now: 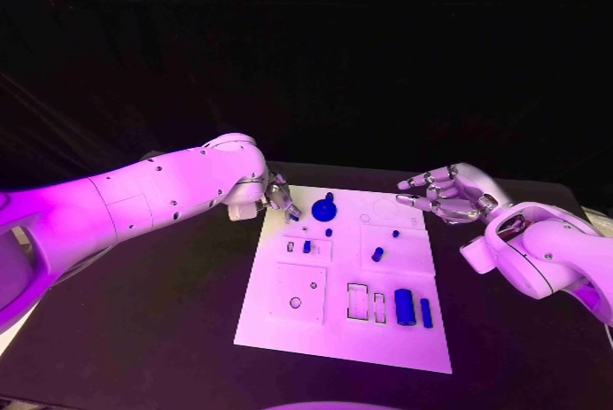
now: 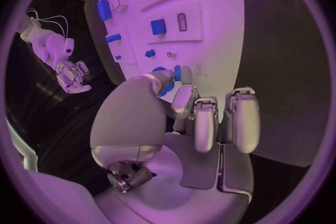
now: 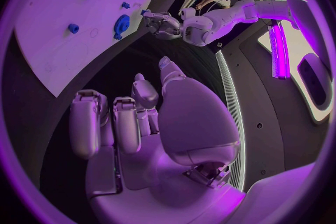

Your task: Assemble the parts on the task board

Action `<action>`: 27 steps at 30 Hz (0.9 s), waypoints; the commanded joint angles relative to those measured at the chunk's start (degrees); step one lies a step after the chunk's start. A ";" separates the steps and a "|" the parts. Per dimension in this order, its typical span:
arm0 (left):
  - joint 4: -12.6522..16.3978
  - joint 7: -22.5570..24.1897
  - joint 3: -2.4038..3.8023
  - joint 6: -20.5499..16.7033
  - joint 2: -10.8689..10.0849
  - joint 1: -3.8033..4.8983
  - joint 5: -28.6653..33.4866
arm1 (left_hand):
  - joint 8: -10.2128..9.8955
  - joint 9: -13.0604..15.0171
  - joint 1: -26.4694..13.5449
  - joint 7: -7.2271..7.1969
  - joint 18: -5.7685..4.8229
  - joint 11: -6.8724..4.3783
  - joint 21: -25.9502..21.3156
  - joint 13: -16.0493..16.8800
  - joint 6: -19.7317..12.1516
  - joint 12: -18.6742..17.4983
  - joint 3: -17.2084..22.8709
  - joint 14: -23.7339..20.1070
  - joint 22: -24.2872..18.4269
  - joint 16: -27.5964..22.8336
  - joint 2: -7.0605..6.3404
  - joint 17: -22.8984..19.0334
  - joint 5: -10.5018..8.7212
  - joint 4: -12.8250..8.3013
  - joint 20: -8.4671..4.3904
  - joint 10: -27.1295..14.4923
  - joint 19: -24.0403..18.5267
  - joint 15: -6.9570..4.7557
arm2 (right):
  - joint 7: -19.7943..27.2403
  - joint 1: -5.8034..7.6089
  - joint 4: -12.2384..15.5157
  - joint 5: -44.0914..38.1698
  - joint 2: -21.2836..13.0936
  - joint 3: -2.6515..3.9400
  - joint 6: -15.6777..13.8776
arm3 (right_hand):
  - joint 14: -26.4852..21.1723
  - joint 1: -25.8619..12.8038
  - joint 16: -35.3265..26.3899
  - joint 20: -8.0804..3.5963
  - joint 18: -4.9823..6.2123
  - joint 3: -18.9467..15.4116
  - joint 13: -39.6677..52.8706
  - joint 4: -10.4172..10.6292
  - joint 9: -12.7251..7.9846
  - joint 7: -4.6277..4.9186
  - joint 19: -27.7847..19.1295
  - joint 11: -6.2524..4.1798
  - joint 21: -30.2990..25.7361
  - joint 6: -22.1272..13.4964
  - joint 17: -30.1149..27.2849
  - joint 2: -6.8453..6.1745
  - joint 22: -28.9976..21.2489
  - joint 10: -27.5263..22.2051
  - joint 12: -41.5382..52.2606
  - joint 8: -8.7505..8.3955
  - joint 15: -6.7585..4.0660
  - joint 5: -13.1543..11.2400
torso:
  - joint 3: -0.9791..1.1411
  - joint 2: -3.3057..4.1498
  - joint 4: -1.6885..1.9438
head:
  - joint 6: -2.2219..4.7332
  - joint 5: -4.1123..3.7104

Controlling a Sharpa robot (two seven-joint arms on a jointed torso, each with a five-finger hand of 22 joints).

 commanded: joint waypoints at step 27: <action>13.23 1.51 -1.77 -5.09 -8.22 -2.86 -3.52 | -0.62 -0.73 -2.39 -0.74 -0.82 -0.26 1.37 2.33 2.57 1.98 7.72 6.02 12.05 0.18 -0.44 15.09 5.97 -10.19 -0.29 1.69 4.37 -0.21 | 0.01 -0.36 -0.29 -0.19 0.22 -0.12 0.99 | 5.05 -0.37 -0.14 0.11 0.66 -0.37 0.10 0.02 -0.06 -0.11 -0.25 -0.21 -0.30 0.45 11.03 0.29 -0.03 0.09 0.28 0.23 -0.23 0.35 | -0.22 0.08 -0.03 | -0.37 0.87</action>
